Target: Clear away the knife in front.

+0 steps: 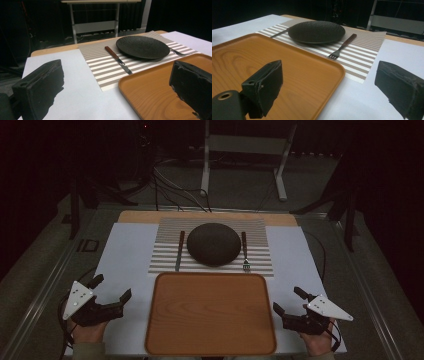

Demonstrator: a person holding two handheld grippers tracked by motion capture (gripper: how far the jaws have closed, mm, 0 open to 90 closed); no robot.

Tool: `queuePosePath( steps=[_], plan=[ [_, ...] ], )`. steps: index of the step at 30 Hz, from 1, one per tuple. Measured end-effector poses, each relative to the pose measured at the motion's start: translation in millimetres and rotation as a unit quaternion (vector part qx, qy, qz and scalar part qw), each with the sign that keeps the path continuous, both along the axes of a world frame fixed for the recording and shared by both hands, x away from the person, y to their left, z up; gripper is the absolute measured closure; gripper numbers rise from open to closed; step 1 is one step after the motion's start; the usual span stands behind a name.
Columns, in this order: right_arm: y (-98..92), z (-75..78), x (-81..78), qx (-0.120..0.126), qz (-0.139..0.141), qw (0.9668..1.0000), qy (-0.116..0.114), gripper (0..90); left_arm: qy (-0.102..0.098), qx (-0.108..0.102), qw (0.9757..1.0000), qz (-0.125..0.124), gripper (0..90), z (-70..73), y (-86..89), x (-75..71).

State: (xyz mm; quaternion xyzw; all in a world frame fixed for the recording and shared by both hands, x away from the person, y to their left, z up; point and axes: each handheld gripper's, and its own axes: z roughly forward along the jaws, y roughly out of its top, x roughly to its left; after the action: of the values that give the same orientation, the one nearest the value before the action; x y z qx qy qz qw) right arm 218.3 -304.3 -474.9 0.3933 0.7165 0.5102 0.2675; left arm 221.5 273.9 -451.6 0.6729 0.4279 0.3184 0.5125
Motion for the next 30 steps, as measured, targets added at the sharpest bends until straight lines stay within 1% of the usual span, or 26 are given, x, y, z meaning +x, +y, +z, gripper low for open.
queuePosePath(
  steps=[5, 11, 15, 19, 21, 26, 28, 30],
  plan=[
    [0.5, -0.4, -0.1, -0.001, -0.004, 1.0000, 0.000, 7.9, 0.000, 0.002, 1.0000, 0.004, 0.0, -0.5, 0.0, 0.4],
    [0.5, -1.1, 0.7, -0.001, -0.009, 1.0000, 0.002, 7.9, 0.006, 0.005, 1.0000, 0.003, 0.0, -2.3, -1.5, 1.8],
    [1.7, -1.9, 1.5, -0.004, -0.007, 1.0000, 0.003, 7.9, 0.011, 0.008, 0.9999, 0.003, 0.0, -3.4, -3.6, 3.3],
    [2.3, -2.2, 1.8, -0.005, -0.008, 0.9999, 0.005, 7.9, 0.010, 0.007, 0.9999, 0.005, 0.0, -2.5, -4.3, 3.4],
    [2.2, -2.2, 1.7, -0.005, -0.008, 0.9999, 0.006, 7.9, 0.017, 0.006, 0.9997, 0.014, 0.0, -2.3, -4.2, 4.9],
    [2.3, -2.5, 1.7, -0.005, -0.011, 0.9999, 0.006, 7.9, 0.022, 0.003, 0.9996, 0.017, 0.0, -1.3, -5.0, 8.8],
    [1.8, -2.4, 1.4, -0.005, -0.013, 0.9999, 0.006, 7.9, 0.023, 0.007, 0.9995, 0.020, 0.0, 0.5, -6.4, 10.4],
    [1.0, -2.3, 1.2, -0.004, -0.015, 0.9999, 0.005, 7.9, 0.035, 0.017, 0.9987, 0.032, 0.0, 1.7, -8.2, 13.6]
  ],
)
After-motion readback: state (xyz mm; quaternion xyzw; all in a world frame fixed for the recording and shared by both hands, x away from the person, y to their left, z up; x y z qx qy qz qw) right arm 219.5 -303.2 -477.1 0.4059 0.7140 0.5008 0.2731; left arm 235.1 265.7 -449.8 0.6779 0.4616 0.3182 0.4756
